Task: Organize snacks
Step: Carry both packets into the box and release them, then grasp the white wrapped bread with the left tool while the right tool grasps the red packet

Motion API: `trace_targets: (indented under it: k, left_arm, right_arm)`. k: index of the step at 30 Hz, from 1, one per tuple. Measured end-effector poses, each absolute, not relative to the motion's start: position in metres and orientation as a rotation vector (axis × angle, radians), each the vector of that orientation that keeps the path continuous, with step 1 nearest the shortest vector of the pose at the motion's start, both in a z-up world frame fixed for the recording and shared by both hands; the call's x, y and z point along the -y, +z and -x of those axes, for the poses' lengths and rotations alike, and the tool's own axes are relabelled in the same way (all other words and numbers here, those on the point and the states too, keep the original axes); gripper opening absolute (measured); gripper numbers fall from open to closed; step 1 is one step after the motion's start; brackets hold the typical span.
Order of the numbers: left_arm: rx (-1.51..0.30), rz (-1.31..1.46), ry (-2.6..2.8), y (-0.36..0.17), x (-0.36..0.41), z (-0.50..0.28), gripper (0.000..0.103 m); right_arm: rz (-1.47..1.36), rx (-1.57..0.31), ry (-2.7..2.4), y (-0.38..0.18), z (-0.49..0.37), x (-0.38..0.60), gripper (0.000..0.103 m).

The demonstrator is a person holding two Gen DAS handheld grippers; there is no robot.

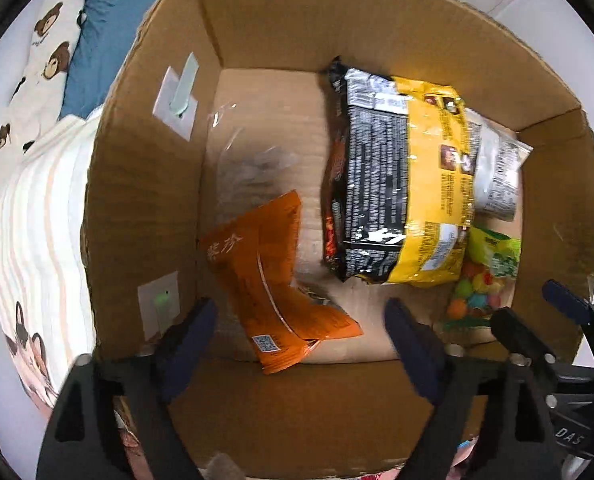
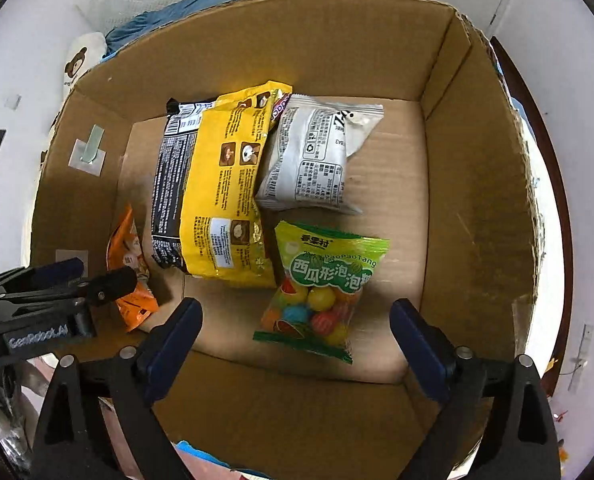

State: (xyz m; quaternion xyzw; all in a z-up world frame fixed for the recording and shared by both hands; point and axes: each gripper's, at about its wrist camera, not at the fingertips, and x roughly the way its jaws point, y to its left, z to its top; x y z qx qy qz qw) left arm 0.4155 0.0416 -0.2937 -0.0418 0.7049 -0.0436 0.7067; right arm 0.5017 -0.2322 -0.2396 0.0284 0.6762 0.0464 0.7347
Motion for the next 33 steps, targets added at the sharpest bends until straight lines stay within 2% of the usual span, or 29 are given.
trace_targets:
  k: [9,24,33]
  left_arm:
    - [-1.466,0.125,-0.093,-0.263,-0.046,-0.399,0.091]
    - [-1.188,0.056,-0.066,-0.189,-0.052,-0.328,0.091]
    - [-1.079,0.064,-0.072,-0.151,-0.06,-0.283,0.091]
  right_arm:
    - [-0.046,-1.427,0.088,-0.217,-0.49,0.235,0.097]
    - [-0.034,-1.201,0.065,-0.143,-0.421,0.234,0.097]
    - [-0.063,-1.081,0.071,-0.096,-0.372,0.232,0.097]
